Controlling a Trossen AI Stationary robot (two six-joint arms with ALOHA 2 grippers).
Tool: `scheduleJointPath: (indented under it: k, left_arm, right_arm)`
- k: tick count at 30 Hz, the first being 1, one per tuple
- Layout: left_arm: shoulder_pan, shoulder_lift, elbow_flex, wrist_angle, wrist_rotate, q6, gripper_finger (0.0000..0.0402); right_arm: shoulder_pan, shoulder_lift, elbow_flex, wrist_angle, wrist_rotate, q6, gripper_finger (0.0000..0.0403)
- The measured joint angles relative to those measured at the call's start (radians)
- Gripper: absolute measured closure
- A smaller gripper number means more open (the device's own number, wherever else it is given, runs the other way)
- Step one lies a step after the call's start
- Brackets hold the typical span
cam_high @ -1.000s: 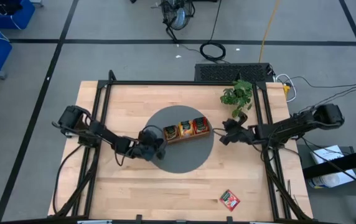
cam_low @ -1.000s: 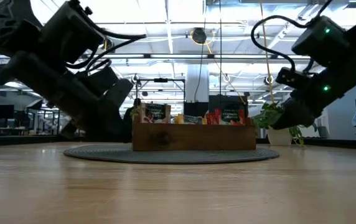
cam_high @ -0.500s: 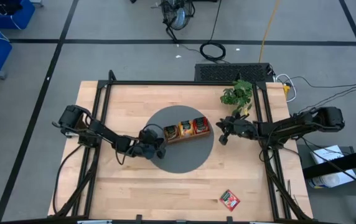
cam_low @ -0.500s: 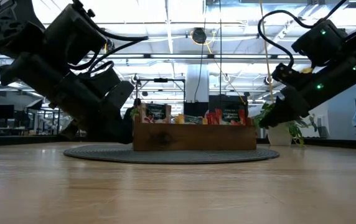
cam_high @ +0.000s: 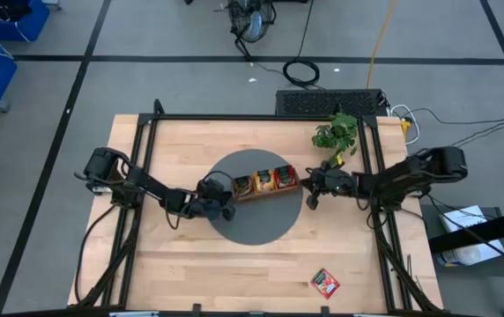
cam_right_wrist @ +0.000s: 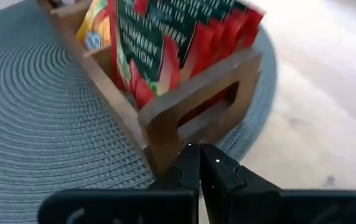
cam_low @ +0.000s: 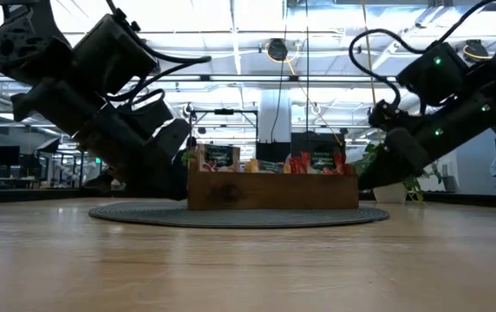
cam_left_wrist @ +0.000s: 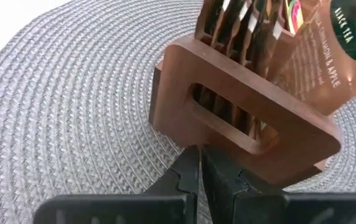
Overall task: Pick & Place Tea
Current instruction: Adjust the wooden organizer
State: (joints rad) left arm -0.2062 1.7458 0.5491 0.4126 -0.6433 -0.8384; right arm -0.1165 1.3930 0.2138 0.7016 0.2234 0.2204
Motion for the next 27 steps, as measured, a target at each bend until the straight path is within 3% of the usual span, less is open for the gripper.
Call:
scheduleJointPath:
  k: [5,13,21,27]
  left_arm:
    - [0.018,0.000,0.000,-0.004,0.006,0.018,0.0378]
    - [0.029,0.000,-0.001,-0.027,-0.001,0.019,0.0378]
    - [-0.035,-0.038,-0.001,-0.061,-0.046,0.114,0.0378]
    - [-0.072,-0.091,0.002,-0.101,-0.084,0.121,0.0378]
  right_arm:
    - [0.008,0.091,-0.001,0.084,-0.081,0.011,0.0403]
    - [0.059,0.105,0.003,0.102,-0.094,0.025,0.0403]
    - [0.082,0.043,0.005,0.065,-0.060,-0.084,0.0403]
    - [0.126,-0.038,0.010,-0.002,0.033,-0.066,0.0403]
